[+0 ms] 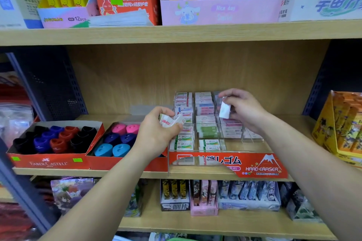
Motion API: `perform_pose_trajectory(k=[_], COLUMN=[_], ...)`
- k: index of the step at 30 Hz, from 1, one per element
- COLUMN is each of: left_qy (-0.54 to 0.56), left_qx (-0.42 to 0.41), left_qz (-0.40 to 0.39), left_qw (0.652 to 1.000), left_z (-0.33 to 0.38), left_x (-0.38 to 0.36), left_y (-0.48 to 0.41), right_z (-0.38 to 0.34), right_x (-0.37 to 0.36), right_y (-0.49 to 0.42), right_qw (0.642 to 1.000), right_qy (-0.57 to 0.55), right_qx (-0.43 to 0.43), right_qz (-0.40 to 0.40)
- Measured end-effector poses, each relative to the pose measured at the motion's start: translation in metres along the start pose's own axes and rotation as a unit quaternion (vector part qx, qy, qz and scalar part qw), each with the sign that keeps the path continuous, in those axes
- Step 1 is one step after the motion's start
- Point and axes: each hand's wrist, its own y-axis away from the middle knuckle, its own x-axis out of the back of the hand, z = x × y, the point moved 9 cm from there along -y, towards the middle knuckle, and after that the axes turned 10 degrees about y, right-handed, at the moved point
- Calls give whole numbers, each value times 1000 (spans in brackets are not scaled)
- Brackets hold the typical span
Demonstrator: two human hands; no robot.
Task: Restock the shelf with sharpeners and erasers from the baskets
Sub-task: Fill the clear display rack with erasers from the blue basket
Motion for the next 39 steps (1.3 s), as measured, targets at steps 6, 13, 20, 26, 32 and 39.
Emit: perform_pose_trajectory(k=[6, 13, 20, 26, 32, 39], left_qy=[-26, -10, -30, -24, -5, -7], left_qx=[-28, -17, -27, -22, -26, -39], left_qz=[18, 20, 18, 14, 8, 15], left_qw=[999, 1000, 999, 999, 1000, 999], left_z=[-5, -21, -21, -26, -31, -25], left_x=[-1, -7, -10, -7, -7, -7], left_y=[-16, -26, -21, -23, -25, -20], right_z=[-3, -2, 6, 1, 3, -2], right_x=[-3, -14, -20, -19, -22, -30], right_y=[-12, -21, -37, -44, -45, -47], right_qw=[996, 982, 989, 964, 947, 903], right_qy=[76, 183, 147, 251, 292, 398], right_qx=[25, 48, 24, 72, 88, 119], right_qz=[26, 1, -23, 56, 103, 108])
